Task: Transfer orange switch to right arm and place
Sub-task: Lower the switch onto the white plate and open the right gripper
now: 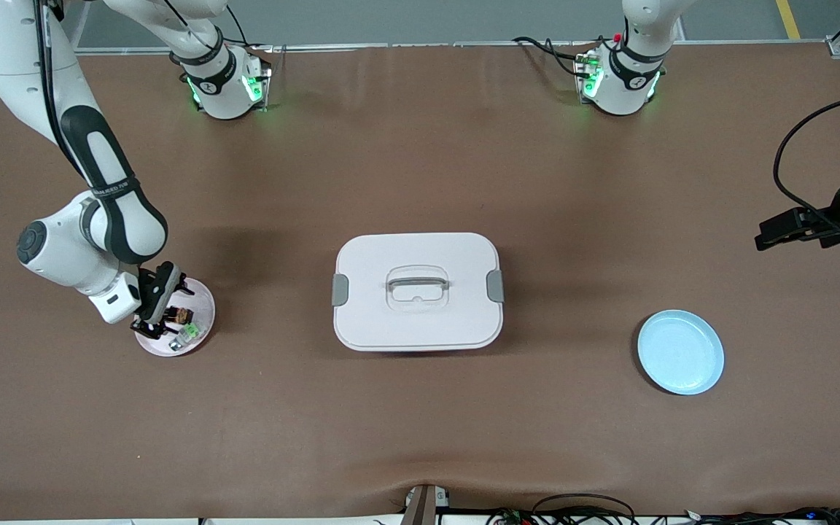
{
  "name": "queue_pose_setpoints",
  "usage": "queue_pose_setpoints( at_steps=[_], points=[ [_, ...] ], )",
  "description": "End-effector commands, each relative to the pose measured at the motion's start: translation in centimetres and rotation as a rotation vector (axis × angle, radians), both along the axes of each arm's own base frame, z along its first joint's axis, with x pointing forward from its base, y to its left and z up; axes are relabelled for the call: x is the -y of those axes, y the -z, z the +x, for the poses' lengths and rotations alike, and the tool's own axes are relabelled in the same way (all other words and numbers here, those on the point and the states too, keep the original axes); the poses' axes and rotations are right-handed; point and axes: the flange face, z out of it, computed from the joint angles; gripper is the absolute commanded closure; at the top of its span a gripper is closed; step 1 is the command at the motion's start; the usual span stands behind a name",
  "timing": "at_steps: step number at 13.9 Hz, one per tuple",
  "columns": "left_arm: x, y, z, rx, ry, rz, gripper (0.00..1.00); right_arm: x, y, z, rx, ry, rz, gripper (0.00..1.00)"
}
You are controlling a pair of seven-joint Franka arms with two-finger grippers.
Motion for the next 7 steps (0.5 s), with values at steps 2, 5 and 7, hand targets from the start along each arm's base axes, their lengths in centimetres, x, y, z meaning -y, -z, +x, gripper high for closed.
queue_pose_setpoints(
  at_steps=[2, 5, 7],
  points=[
    [0.9, -2.1, -1.3, 0.016, 0.020, 0.056, 0.00, 0.4, -1.3, 0.3, 0.003, 0.027, 0.028, 0.00],
    [1.8, -3.6, -2.0, 0.042, 0.028, 0.076, 0.00, 1.4, -2.4, 0.8, -0.043, 0.126, 0.066, 0.00],
    [5.1, -4.6, -3.0, 0.060, 0.066, 0.094, 0.00, 1.6, -3.5, 1.2, -0.081, 0.246, 0.079, 0.00]
  ],
)
